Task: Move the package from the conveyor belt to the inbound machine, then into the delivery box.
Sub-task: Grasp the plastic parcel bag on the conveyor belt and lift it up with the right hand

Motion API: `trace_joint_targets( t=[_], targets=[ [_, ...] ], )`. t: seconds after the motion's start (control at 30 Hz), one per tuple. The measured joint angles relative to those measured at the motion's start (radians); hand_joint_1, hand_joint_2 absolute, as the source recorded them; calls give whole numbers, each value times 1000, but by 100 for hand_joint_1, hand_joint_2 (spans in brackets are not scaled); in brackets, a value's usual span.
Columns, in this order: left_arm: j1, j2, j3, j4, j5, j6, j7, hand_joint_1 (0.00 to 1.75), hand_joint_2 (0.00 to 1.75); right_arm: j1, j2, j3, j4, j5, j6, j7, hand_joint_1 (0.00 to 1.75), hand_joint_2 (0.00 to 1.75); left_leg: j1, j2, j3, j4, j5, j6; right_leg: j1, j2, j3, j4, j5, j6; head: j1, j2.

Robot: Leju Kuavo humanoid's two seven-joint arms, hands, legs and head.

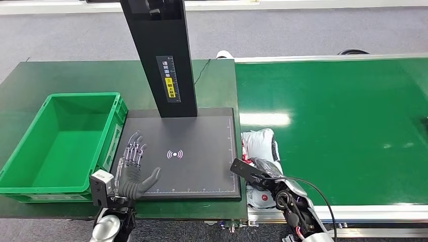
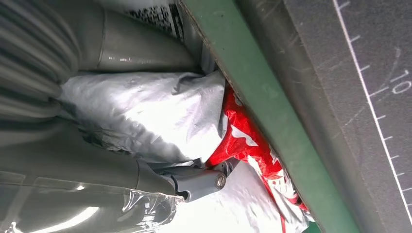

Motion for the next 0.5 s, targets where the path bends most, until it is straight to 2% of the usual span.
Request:
trace_joint_targets(
  t=[0.2,0.37,0.5],
  targets=[
    [29,0,16,-21,-9,-2,0,0,175,18,-3,3,-48,3,-71,40,175,175,0,-3,-4,0,0,0,0,-2,-3,0,0,0,0,0],
    [76,-6,26,-60,-27,0,0,0,175,61,2,-42,-144,-6,-228,144,175,175,0,-10,-12,1,1,1,-1,-10,-8,0,0,1,0,0],
    [104,-9,27,-88,-32,0,0,0,175,84,10,-109,-240,-64,-307,108,175,175,-1,-16,-16,1,2,2,-1,-14,-10,0,-1,2,0,0]
  ],
)
